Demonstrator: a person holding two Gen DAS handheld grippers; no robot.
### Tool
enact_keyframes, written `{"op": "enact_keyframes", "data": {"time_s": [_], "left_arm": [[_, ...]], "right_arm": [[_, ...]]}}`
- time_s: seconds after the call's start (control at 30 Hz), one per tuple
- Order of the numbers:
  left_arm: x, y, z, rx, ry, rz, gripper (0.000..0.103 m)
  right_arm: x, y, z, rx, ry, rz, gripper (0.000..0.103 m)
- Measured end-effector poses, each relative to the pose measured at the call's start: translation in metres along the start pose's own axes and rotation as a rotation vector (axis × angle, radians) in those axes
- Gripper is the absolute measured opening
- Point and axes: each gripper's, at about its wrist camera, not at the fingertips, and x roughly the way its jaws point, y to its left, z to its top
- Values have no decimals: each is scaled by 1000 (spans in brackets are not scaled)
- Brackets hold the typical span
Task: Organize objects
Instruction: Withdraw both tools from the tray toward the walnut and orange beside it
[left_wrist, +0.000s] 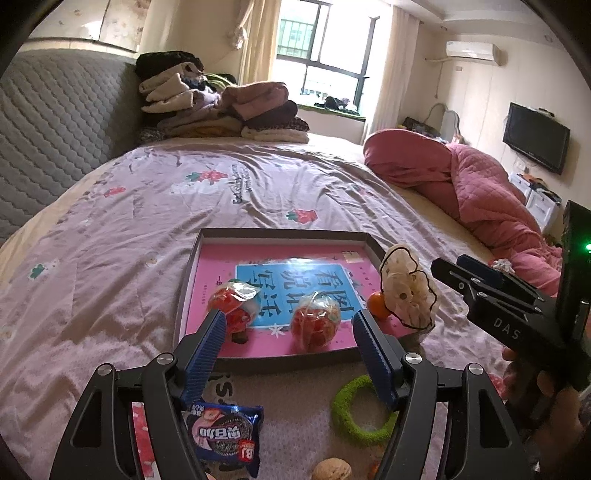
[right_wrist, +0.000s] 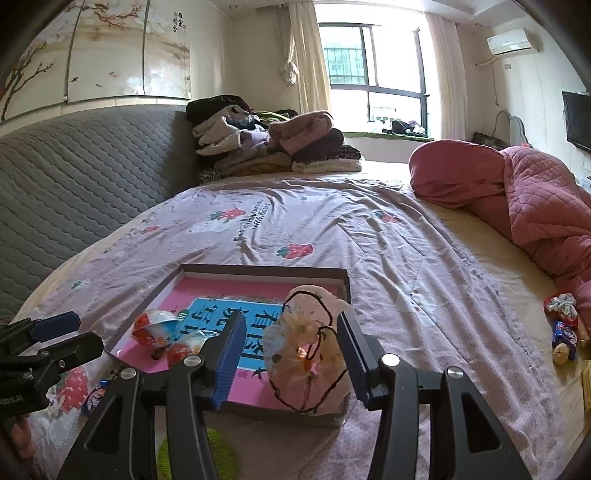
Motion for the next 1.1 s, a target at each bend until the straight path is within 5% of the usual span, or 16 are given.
{"op": "enact_keyframes", "data": {"time_s": [1.1], "left_arm": [[-26,18,-58,4,-24,-5,73]], "right_arm": [[-43,24,-30,1,-10,84,51]]}}
